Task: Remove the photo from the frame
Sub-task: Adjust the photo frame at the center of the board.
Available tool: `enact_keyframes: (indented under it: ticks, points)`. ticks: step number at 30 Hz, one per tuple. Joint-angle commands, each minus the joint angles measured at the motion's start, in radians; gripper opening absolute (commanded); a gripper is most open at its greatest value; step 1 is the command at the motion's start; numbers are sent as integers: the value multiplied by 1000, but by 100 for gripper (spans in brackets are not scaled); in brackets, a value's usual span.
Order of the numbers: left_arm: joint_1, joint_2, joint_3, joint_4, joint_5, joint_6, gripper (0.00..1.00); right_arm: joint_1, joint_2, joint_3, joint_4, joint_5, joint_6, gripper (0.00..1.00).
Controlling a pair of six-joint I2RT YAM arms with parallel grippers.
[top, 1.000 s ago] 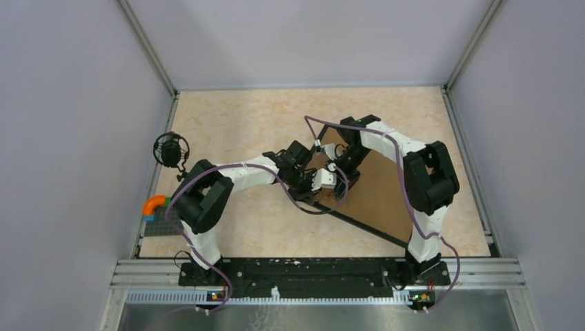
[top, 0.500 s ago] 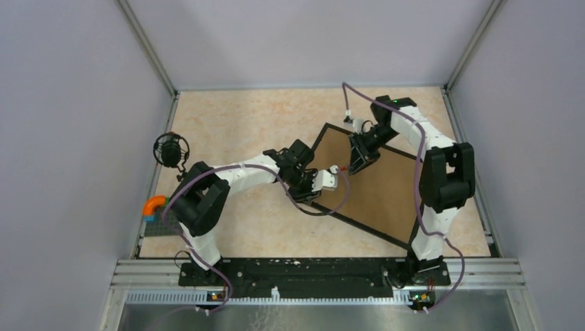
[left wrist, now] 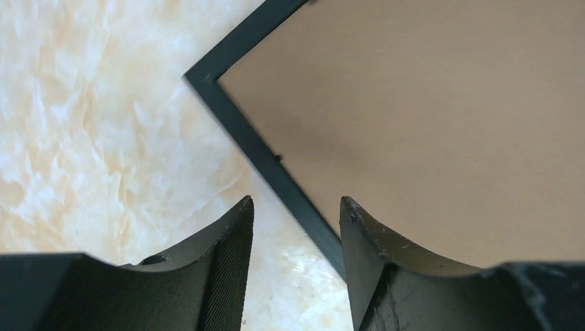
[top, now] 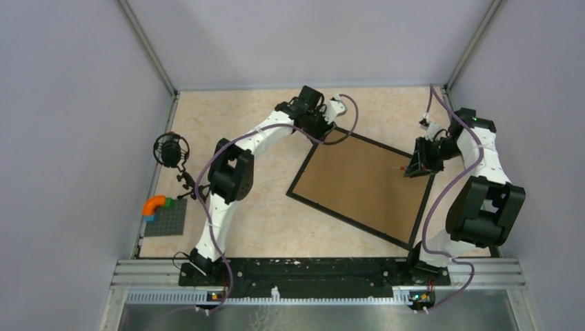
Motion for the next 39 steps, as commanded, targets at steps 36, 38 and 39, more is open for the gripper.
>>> enact_keyframes:
  ticks: [36, 38, 39]
  points:
    - [76, -100, -507, -29, -156, -370, 6, -17, 158, 91, 201, 513, -59, 0]
    - [73, -186, -621, -9, -110, -371, 8, 16, 202, 135, 216, 507, -52, 0]
    - [71, -228, -666, -3, -76, -364, 9, 36, 223, 160, 220, 506, -51, 0]
